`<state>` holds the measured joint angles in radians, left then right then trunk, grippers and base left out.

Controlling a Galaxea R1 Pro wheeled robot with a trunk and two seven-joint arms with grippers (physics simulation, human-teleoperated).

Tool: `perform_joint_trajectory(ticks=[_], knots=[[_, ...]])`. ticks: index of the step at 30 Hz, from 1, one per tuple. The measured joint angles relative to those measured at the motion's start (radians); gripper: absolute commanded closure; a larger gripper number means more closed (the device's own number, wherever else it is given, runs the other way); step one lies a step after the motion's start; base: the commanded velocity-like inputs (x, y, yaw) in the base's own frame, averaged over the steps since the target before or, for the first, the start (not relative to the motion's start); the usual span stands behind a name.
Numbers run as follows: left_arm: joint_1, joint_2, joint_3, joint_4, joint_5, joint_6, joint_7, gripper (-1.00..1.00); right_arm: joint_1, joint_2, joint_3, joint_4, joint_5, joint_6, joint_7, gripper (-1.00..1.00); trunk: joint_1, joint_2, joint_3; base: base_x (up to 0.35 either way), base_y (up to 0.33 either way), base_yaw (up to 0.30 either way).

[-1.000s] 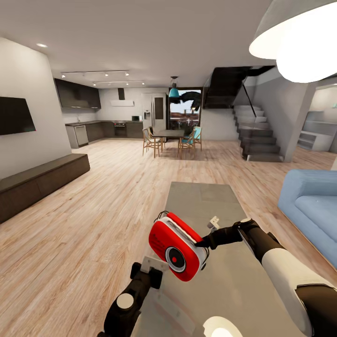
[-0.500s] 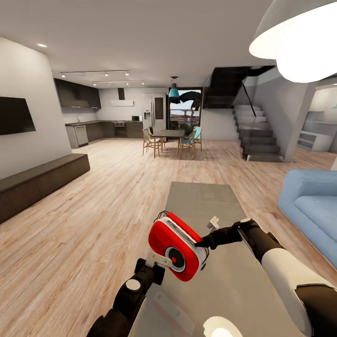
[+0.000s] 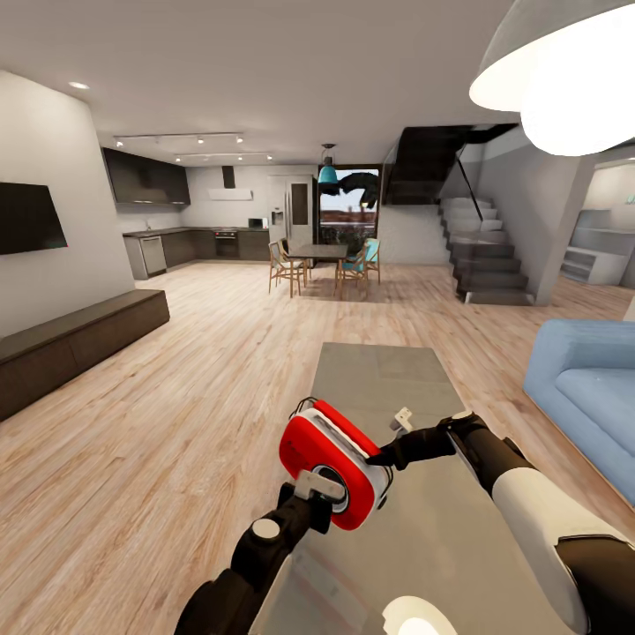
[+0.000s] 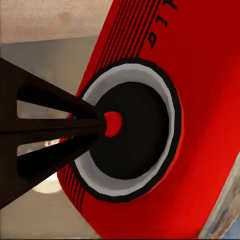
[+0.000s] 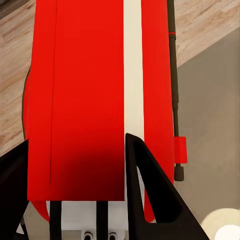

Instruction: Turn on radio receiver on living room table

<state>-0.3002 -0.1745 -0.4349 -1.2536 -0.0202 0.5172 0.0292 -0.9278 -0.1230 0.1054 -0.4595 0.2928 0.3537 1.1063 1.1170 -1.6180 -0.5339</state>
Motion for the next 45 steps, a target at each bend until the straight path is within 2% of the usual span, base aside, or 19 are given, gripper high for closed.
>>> perform_joint_trajectory(ticks=[2,6,11,19,24,27,32,38,45], knots=[[-0.010,0.000,-0.016,-0.002,0.022,0.000,0.000,1.00,0.000,0.000,0.000,0.000,0.000,0.000,0.000,1.00,0.000,0.000,0.000,0.000,0.000,0.000],[-0.026,0.000,-0.024,-0.003,0.070,0.003,0.000,1.00,0.000,0.000,0.000,0.003,0.000,0.000,0.000,1.00,0.000,0.000,0.000,0.000,0.000,0.000],[-0.043,0.000,-0.025,0.006,0.090,0.001,-0.001,1.00,0.000,0.000,0.001,0.006,0.000,0.000,0.000,1.00,0.000,0.000,0.000,0.000,0.000,0.000],[-0.048,0.000,-0.024,0.010,0.092,-0.003,-0.001,1.00,0.000,0.000,0.001,0.006,0.001,0.000,0.000,1.00,0.000,0.000,0.000,0.000,0.000,0.000],[-0.052,0.000,-0.022,0.077,0.087,-0.011,0.000,1.00,0.000,0.000,0.001,0.006,0.001,0.001,0.004,1.00,0.000,0.000,0.000,0.000,0.000,0.000],[-0.056,0.000,-0.020,0.117,0.084,-0.055,0.001,1.00,0.000,0.000,0.001,0.006,0.001,0.001,0.008,1.00,0.000,0.000,0.000,0.000,0.000,0.000],[-0.058,0.000,-0.018,0.159,0.083,-0.085,0.004,1.00,0.000,0.000,0.001,0.006,0.003,0.001,0.013,1.00,0.000,0.000,0.000,0.000,0.000,0.000],[-0.068,0.000,0.002,0.172,0.083,-0.089,0.005,1.00,0.000,0.000,0.001,0.006,0.003,0.001,0.012,1.00,0.000,0.000,0.000,0.000,0.000,0.000],[-0.097,0.000,0.007,0.181,0.084,-0.089,0.005,1.00,0.000,0.000,0.002,0.006,0.003,0.001,0.012,1.00,0.000,0.000,0.000,0.000,0.000,0.000]])
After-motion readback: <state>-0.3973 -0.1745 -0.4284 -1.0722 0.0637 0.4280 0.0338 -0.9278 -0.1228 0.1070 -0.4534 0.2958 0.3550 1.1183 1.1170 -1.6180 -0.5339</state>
